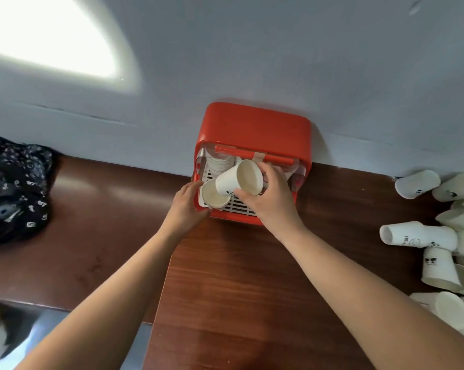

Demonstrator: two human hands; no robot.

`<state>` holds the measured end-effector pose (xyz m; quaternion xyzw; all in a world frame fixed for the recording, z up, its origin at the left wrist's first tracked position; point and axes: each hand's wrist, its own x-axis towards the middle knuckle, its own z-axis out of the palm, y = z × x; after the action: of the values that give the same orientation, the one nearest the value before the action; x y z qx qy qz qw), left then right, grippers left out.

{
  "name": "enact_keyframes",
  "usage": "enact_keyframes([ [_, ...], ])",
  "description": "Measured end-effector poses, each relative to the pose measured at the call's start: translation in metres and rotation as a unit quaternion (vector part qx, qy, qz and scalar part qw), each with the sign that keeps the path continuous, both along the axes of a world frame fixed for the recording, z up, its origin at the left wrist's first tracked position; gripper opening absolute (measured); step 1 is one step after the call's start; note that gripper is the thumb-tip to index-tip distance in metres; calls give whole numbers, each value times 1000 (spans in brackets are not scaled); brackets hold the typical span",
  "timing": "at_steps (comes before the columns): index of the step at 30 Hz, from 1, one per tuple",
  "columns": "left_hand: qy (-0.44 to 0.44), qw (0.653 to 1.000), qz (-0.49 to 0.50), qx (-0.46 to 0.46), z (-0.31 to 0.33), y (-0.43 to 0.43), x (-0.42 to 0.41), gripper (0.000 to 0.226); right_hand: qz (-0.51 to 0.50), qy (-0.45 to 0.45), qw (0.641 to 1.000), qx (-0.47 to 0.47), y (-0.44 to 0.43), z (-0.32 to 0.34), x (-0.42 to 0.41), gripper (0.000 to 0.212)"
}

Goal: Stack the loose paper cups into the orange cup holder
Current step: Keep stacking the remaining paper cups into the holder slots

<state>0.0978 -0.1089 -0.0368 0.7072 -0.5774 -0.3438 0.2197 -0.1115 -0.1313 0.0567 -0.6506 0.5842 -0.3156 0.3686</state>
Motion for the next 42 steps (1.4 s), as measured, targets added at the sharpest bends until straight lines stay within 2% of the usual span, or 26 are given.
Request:
enact_keyframes([
  [4, 29, 999, 16, -40, 8, 4, 7, 49, 55, 86, 993, -52, 2, -11, 24, 76],
  [7, 128, 990, 61, -14, 13, 4, 8, 41, 103, 157, 981, -53, 0, -22, 36, 75],
  [10, 193, 980, 47, 8, 17, 3, 9, 40, 151, 204, 967, 10, -6, -38, 43, 80],
  [13, 238, 971, 1, 34, 14, 2, 12, 48, 156, 181, 967, 90, -13, -51, 41, 81],
  [20, 88, 996, -8, -27, 3, -1, 10, 54, 74, 133, 982, 107, -13, -65, 42, 67],
  [24, 70, 997, -6, -28, 4, 2, 11, 53, 105, 121, 979, 127, -7, -65, 39, 74],
  [28, 64, 996, 59, -24, 10, 12, 7, 46, 101, 158, 972, 139, 1, -53, 9, 71],
  [32, 58, 994, 88, -5, 22, 36, -12, 38, 77, 196, 971, 117, 28, -36, -48, 64],
  [35, 52, 996, 73, 7, 30, 58, -44, 22, 56, 240, 964, 105, 53, -30, -104, 58],
  [42, 21, 997, -71, 19, 53, 84, -187, 23, -15, 296, 951, 92, 123, -9, -260, 57],
])
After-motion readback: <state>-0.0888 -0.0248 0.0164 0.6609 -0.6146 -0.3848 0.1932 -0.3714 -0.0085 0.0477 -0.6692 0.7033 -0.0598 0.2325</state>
